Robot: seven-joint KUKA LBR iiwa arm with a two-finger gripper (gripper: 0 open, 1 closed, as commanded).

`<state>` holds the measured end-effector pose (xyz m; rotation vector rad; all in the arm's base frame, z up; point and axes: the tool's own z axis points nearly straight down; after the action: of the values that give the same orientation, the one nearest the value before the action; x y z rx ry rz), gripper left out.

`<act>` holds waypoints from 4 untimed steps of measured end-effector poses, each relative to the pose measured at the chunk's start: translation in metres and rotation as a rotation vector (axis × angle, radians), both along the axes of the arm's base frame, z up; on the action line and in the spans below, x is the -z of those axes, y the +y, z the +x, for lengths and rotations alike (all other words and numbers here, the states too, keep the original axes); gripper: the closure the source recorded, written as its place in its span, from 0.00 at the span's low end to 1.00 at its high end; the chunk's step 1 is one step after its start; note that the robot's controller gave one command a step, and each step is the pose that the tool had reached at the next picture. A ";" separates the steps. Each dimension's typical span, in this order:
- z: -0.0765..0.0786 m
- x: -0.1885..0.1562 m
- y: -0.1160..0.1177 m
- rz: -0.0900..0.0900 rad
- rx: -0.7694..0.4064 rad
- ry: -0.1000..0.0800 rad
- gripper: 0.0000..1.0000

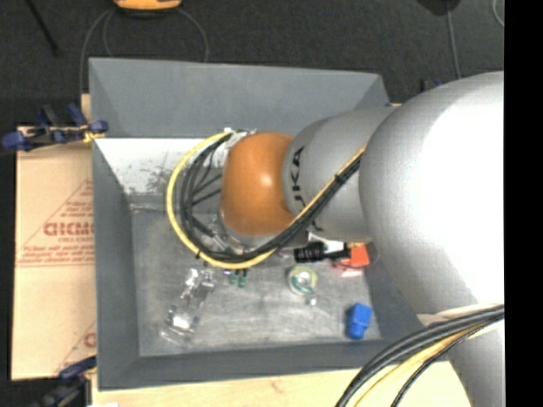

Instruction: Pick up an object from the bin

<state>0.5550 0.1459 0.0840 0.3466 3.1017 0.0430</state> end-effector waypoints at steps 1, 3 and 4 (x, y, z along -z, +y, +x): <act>-0.002 0.000 0.000 -0.003 0.043 0.002 0.00; 0.003 0.002 0.008 -0.015 0.078 0.021 1.00; 0.048 0.003 0.029 -0.021 -0.387 0.026 1.00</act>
Offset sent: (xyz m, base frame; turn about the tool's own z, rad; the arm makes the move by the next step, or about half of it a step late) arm -0.0106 -0.0091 -0.0140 0.0469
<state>0.6028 0.1751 0.0808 -0.2577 3.1396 0.0108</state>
